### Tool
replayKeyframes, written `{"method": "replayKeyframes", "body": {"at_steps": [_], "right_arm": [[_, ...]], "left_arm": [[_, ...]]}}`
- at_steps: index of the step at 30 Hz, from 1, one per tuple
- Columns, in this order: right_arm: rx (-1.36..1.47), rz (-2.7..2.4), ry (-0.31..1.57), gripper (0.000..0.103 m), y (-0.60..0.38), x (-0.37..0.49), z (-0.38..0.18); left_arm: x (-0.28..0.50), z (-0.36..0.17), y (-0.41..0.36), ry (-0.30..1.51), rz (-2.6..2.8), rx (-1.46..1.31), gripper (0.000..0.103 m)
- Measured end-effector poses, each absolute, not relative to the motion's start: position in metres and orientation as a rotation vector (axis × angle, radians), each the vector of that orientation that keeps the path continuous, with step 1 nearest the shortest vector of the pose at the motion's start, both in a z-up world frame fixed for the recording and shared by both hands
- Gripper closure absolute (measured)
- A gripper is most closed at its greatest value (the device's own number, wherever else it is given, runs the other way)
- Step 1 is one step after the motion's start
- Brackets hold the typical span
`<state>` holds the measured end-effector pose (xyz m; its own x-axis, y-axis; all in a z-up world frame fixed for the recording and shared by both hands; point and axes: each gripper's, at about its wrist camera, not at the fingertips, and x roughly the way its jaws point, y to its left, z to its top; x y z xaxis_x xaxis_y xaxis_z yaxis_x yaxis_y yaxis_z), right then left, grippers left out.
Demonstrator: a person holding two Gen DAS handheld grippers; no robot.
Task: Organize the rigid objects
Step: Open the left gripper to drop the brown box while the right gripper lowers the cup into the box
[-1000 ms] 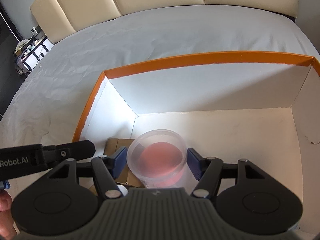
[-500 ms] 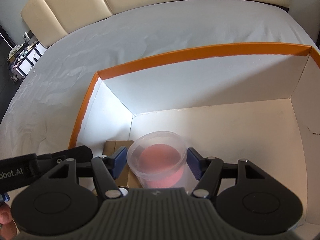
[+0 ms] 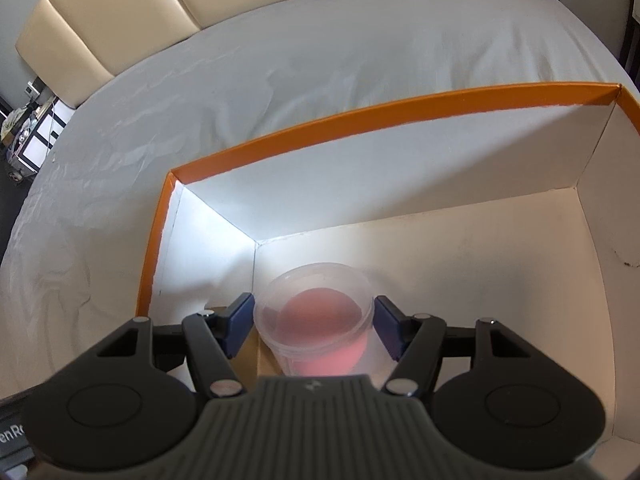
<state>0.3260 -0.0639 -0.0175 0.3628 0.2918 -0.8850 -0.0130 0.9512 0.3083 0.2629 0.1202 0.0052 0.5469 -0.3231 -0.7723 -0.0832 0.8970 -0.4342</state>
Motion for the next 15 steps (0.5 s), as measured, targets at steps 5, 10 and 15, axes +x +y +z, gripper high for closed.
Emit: {"method": "replayKeyframes", "body": {"at_steps": [5,10,15], "right_arm": [[0.239,0.210,1.206,0.038,-0.0612,0.3223,-0.0214],[0.231,0.219,1.213,0.039,-0.0654,0.3181,-0.0185],[0.223,0.182,1.141,0.039,-0.0651,0.3263,-0.0158]], "left_arm": [[0.2636,0.0039,0.1207,0.993,-0.151,-0.457,0.081],[0.2636,0.0040,0.1203,0.992,-0.150,-0.457,0.081],[0.2636,0.0035,0.1195,0.990,-0.150,-0.452,0.081]]}}
